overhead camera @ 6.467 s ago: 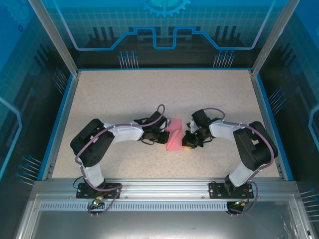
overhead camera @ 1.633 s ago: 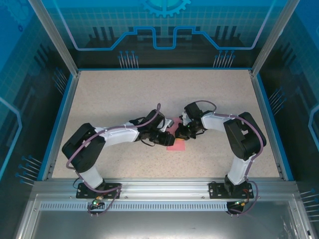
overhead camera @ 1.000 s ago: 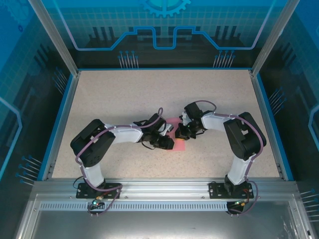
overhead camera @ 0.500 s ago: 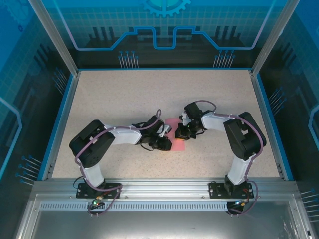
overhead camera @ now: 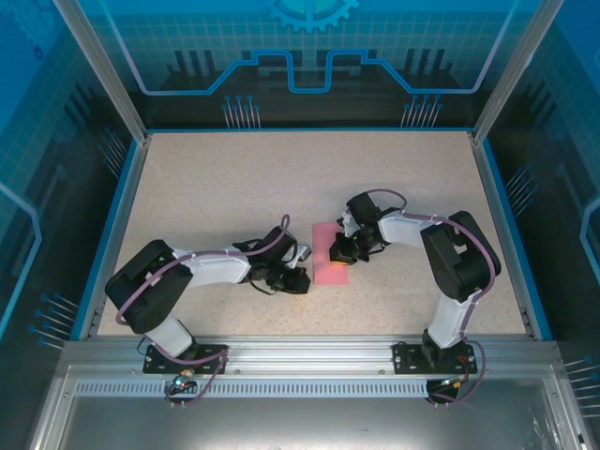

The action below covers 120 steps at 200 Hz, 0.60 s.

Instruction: Fold a paper plane with a square sheet of paper (fold left side to right side)

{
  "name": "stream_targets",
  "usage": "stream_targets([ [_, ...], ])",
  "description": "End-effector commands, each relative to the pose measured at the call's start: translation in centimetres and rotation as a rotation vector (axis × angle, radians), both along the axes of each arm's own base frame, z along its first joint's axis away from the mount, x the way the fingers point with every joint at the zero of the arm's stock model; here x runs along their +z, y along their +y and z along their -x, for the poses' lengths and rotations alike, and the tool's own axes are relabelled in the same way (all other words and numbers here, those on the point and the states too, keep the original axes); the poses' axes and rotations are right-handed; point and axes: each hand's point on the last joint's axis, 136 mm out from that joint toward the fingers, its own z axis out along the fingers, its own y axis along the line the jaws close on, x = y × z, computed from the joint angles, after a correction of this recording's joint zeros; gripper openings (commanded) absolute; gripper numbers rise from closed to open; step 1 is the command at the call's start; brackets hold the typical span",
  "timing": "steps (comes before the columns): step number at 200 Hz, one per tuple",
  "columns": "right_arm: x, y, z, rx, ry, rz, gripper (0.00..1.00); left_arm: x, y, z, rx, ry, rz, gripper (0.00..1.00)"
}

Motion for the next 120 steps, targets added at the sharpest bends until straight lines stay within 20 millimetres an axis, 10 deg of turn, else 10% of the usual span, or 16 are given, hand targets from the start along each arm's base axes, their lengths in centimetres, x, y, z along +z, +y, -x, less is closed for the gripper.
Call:
stream_targets([
  [1,-2.2,-1.7,1.7,0.003,0.073,0.105,0.08,2.3,-1.2,-1.2,0.004,-0.024,0.048,0.10],
  [120,0.8,-0.3,1.0,0.037,-0.006,0.008,0.06,-3.1,-2.1,-3.9,0.031,0.028,-0.086,0.08],
])
